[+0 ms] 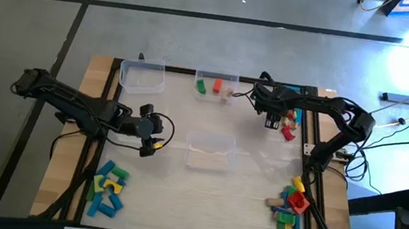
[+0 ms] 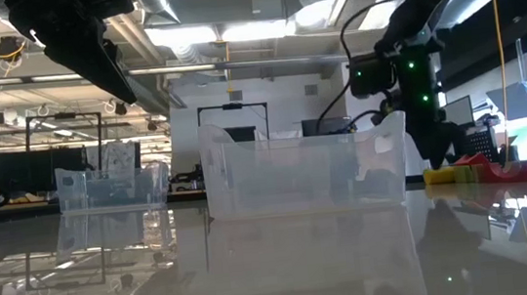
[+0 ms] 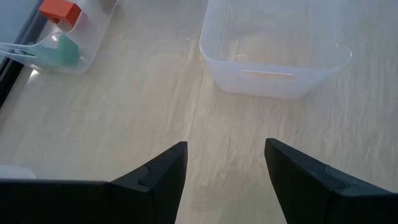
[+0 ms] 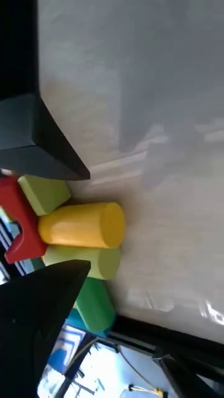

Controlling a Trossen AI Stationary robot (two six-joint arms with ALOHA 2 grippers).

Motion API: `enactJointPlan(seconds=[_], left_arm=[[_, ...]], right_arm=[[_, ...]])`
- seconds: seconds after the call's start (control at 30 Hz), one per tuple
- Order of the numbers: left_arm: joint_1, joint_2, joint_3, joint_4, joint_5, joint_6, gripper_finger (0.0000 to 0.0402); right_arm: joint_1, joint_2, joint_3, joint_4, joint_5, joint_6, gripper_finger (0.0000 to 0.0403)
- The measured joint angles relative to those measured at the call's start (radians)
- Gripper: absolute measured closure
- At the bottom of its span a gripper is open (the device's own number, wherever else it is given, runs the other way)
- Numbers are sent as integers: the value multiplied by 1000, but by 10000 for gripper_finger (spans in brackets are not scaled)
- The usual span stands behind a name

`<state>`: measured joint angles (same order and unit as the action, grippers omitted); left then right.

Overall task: Sort blocks by size
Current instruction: Put the yellow cylindrical block into the bottom transparent bin

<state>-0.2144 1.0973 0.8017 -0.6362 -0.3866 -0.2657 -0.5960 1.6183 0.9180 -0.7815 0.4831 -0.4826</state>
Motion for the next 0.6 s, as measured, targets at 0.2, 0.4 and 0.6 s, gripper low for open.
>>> enactJointPlan(seconds=[0.2,0.4,0.6], left_arm=[[0,0,0,-1,0,0,192],[0,0,0,-1,0,0,192],[0,0,0,-1,0,7,192]], right_arm=[[-61,3,0,-4,-6,-23,183],[-116,3,0,-4,-85,-24,183],[-120,3,0,5,-91,-70,183]])
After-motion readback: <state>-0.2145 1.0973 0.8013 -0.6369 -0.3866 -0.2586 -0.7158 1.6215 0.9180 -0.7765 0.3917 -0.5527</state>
